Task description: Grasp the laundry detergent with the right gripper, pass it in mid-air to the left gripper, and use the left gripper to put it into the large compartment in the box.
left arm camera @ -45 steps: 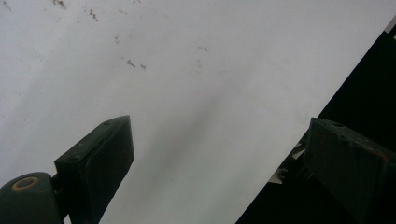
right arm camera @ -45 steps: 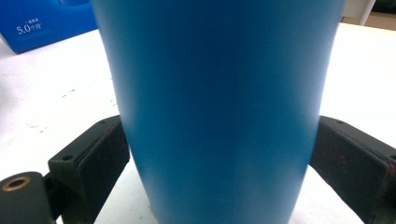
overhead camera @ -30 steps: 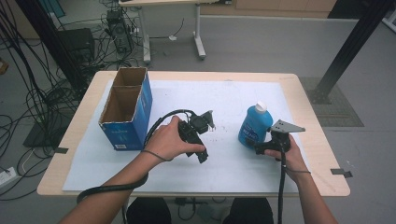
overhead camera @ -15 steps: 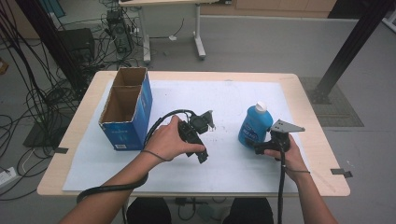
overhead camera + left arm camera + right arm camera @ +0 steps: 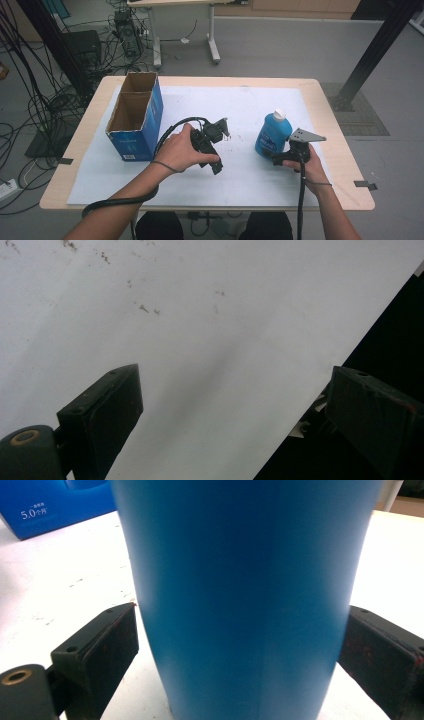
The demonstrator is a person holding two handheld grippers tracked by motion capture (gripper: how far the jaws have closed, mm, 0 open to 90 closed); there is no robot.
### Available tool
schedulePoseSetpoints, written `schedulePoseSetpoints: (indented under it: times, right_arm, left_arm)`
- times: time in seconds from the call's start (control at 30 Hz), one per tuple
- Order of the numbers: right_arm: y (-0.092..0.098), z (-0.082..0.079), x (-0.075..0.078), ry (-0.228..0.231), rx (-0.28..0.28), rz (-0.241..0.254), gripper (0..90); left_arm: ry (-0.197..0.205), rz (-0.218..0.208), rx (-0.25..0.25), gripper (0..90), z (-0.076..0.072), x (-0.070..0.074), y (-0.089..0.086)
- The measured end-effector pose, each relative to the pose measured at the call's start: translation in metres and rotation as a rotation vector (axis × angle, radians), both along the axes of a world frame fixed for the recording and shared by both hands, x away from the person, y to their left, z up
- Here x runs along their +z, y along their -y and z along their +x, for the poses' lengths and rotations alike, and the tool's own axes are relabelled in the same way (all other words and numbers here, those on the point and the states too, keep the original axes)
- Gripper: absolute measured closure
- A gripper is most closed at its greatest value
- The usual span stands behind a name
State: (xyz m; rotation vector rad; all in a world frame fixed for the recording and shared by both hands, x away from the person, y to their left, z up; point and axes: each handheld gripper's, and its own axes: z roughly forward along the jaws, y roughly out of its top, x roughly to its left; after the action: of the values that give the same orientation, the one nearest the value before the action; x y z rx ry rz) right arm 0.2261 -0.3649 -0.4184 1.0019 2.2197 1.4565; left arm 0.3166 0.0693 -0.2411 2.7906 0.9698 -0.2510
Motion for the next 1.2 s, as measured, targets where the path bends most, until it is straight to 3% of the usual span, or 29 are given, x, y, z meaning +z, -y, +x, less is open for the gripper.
schedulePoseSetpoints:
  times: [1.2]
  right_arm:
    - [-0.0007,-0.0008,0.0012,0.003,0.004,0.008,6.5]
  left_arm:
    - [0.002,0.002,0.002,8.6,-0.0010,0.0018,-0.0005]
